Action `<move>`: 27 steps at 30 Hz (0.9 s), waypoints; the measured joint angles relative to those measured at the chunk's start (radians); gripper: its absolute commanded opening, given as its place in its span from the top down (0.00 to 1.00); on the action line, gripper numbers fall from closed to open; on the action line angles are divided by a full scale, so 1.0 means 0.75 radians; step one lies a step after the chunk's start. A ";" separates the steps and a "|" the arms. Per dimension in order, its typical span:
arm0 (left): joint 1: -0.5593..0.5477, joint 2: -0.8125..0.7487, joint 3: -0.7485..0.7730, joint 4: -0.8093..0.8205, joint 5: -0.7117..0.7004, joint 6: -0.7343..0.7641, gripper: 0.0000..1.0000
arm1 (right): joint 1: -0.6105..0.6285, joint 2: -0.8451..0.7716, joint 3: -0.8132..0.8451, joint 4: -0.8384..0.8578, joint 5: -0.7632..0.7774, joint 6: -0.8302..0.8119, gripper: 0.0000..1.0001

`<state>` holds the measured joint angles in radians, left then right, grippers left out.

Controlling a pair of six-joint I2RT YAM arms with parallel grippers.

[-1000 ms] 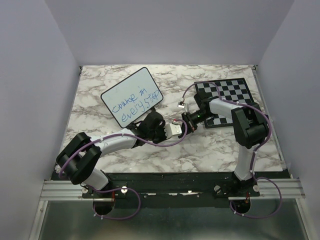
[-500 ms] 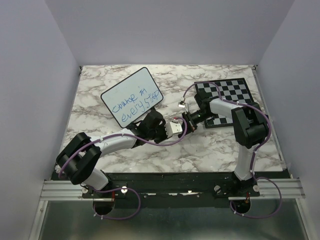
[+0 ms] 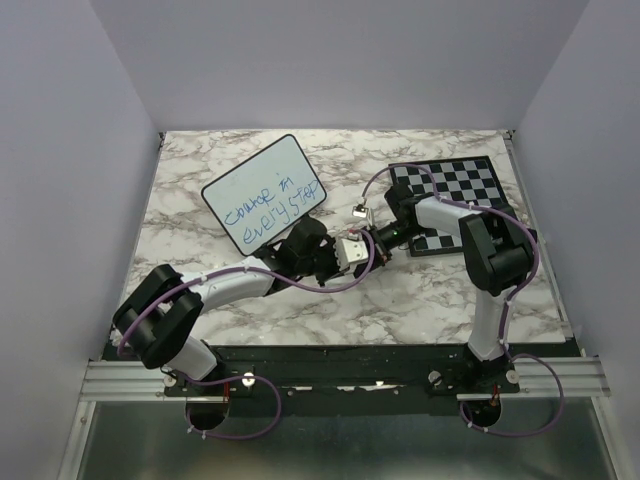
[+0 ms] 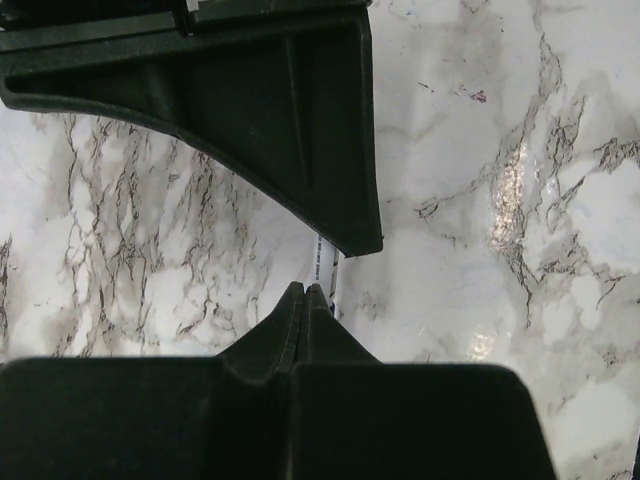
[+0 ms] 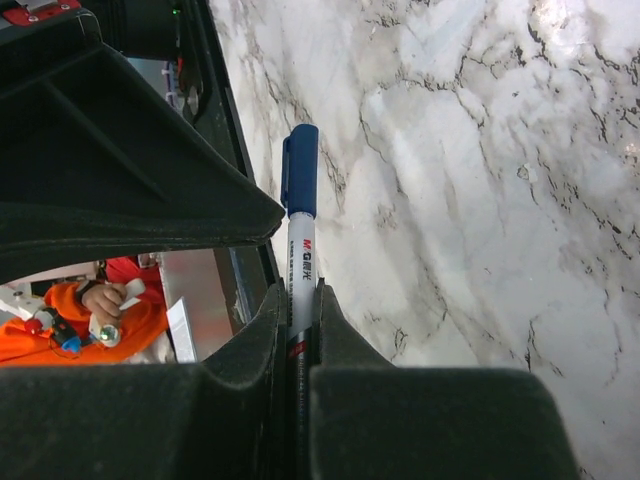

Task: Write a sentence on the whiteboard
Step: Insert the whiteboard marker without the cap into the pen cap.

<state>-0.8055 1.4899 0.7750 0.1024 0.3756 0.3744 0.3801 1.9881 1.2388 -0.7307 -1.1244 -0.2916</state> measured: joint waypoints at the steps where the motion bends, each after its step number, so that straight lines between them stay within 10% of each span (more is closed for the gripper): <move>1: 0.000 0.002 0.005 -0.001 0.003 0.004 0.99 | 0.002 0.000 0.000 0.000 0.000 0.001 0.99; 11: 0.002 -0.104 -0.024 -0.001 -0.019 0.004 0.41 | 0.005 0.000 0.000 0.007 0.015 0.010 0.99; 19: 0.020 -0.380 -0.141 -0.069 -0.065 0.090 0.23 | 0.004 0.000 0.000 0.007 0.017 0.010 1.00; 27: -0.009 -0.167 -0.143 -0.110 -0.129 0.144 0.22 | 0.004 0.000 0.000 0.006 0.012 0.009 0.99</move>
<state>-0.8124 1.3643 0.6674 0.0200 0.2790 0.4828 0.3832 1.9881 1.2388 -0.7265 -1.1156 -0.2848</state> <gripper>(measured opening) 0.796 0.118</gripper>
